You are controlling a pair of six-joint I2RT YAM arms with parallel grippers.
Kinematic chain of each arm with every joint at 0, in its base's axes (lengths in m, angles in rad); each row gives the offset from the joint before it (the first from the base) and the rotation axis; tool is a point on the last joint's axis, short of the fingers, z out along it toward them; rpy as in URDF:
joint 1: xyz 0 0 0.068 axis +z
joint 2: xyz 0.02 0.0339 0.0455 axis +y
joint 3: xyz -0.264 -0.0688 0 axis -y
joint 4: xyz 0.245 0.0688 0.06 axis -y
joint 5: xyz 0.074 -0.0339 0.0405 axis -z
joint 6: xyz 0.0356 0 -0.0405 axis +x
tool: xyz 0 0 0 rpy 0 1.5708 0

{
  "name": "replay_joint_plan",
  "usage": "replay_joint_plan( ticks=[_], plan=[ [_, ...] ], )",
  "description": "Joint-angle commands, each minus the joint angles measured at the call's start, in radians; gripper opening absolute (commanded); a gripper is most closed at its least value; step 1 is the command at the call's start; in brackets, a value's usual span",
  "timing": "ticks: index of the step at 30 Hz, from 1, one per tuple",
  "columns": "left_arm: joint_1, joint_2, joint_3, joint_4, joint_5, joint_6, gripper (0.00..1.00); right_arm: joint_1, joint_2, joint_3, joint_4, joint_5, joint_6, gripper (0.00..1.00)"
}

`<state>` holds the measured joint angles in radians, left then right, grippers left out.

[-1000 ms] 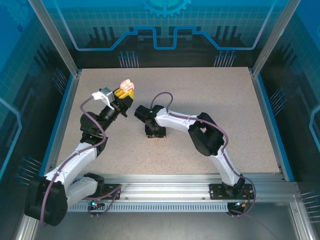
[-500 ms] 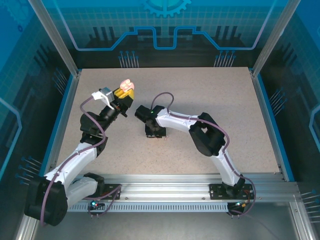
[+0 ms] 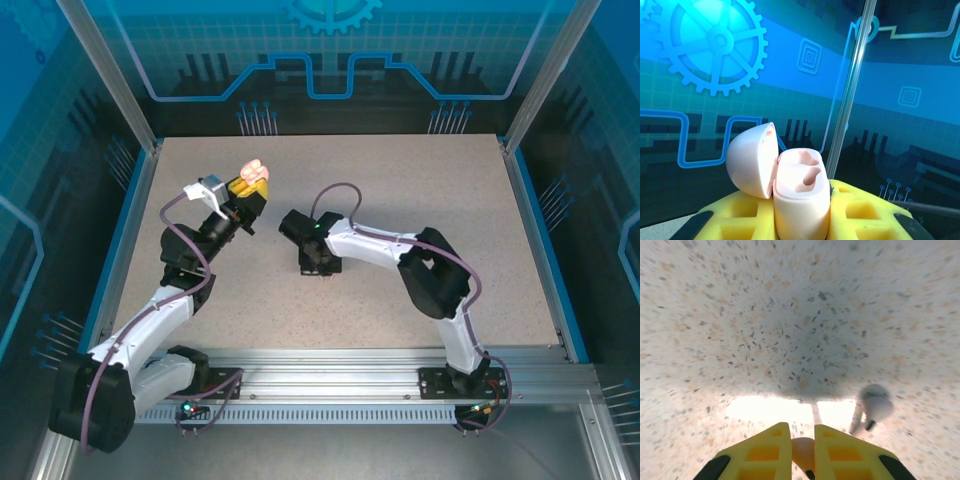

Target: Insert the wireless bluetooth earbuds into the charging case

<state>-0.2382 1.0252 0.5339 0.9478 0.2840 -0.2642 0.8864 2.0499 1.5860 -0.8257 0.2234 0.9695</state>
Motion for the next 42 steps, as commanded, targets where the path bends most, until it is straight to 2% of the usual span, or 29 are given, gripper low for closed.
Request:
replay_joint_plan(
  ticks=[1, 12, 20, 31, 42],
  plan=[
    [0.007, -0.027, -0.012, 0.008, 0.01, -0.015, 0.0, -0.021, -0.121, -0.034, 0.024, 0.036, -0.024, 0.14],
    [0.001, -0.028, 0.0, -0.005, 0.073, -0.01, 0.0, -0.113, -0.385, -0.047, 0.063, 0.053, -0.132, 0.15],
    [-0.057, -0.016, -0.004, 0.02, 0.083, 0.095, 0.0, -0.183, -0.491, 0.041, 0.098, 0.025, -0.225, 0.15],
    [-0.183, 0.013, 0.0, -0.04, -0.024, 0.303, 0.0, -0.198, -0.588, 0.078, 0.252, -0.056, -0.331, 0.16],
    [-0.281, 0.103, 0.018, -0.044, -0.108, 0.418, 0.0, -0.14, -0.706, -0.091, 0.535, -0.126, -0.465, 0.17]
  ],
)
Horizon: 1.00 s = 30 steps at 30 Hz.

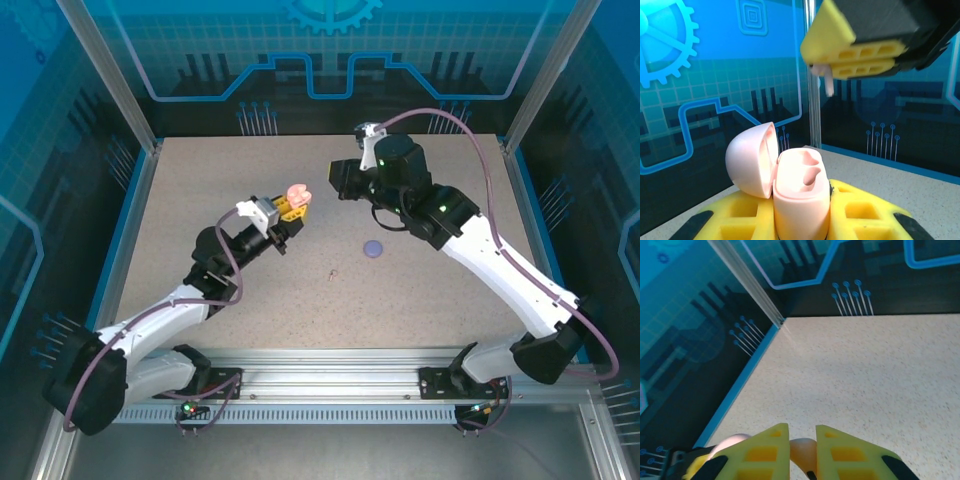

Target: Insert the wireless bluetooth earbuds into the charging case

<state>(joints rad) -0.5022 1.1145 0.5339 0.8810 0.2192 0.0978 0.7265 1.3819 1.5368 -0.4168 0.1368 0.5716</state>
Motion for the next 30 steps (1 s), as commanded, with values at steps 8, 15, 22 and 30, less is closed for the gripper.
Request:
replay_joint_plan(
  ticks=[8, 15, 22, 30],
  plan=[
    [-0.052, 0.051, 0.041, 0.025, -0.061, 0.082, 0.0, 0.063, -0.079, -0.144, 0.244, -0.11, -0.117, 0.17],
    [-0.057, 0.051, 0.049, 0.019, -0.064, 0.088, 0.0, 0.096, -0.069, -0.186, 0.287, -0.126, -0.127, 0.17],
    [-0.06, 0.04, 0.055, 0.004, -0.067, 0.095, 0.0, 0.107, -0.051, -0.201, 0.302, -0.121, -0.122, 0.17],
    [-0.06, 0.038, 0.061, 0.002, -0.072, 0.1, 0.0, 0.111, -0.041, -0.22, 0.308, -0.127, -0.114, 0.16]
  ],
)
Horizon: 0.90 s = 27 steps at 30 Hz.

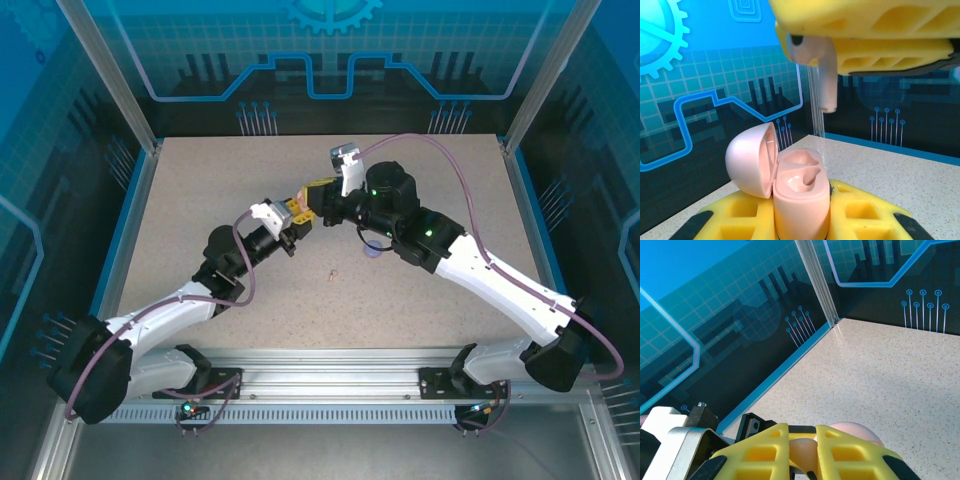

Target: Insert the wireless bluetooth earbuds into the charging case

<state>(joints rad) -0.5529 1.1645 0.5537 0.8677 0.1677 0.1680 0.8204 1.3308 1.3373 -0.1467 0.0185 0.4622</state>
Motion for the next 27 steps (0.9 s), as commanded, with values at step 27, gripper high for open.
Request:
replay_joint_plan(
  ticks=[27],
  plan=[
    [-0.01, -0.016, 0.043, 0.006, -0.019, 0.034, 0.0, 0.003, 0.0, -0.033, 0.059, 0.004, 0.013, 0.15]
  ],
)
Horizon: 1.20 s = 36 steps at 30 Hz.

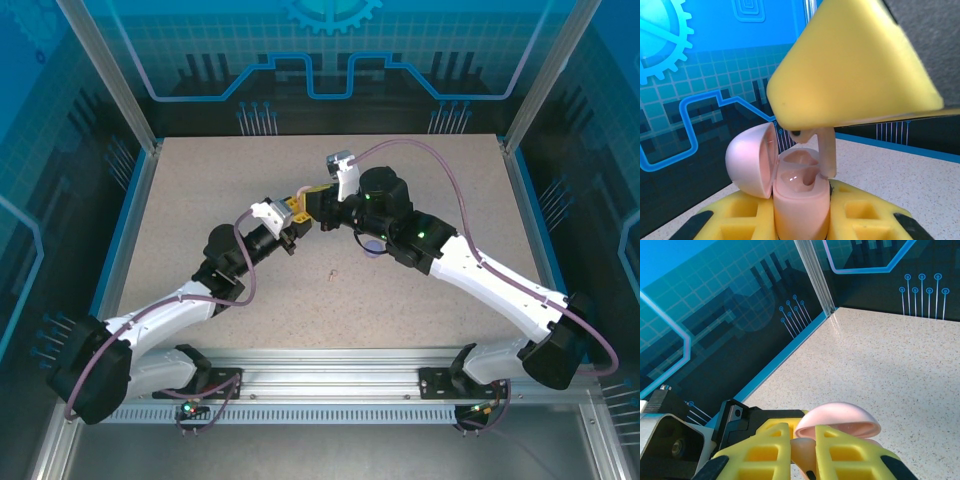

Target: Insert the wireless bluetooth earbuds into the charging case

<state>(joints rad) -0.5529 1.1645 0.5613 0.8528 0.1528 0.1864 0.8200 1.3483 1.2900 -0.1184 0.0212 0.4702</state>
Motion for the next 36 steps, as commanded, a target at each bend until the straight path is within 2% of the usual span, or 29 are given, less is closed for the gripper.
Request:
replay_joint_plan(
  ticks=[1, 36],
  plan=[
    [-0.009, -0.016, 0.035, 0.02, -0.004, 0.016, 0.0, 0.004, -0.021, 0.014, 0.032, 0.005, 0.005, 0.15],
    [-0.01, -0.019, 0.042, 0.025, 0.002, 0.004, 0.0, -0.019, 0.041, -0.041, 0.061, -0.007, 0.053, 0.13]
  ],
)
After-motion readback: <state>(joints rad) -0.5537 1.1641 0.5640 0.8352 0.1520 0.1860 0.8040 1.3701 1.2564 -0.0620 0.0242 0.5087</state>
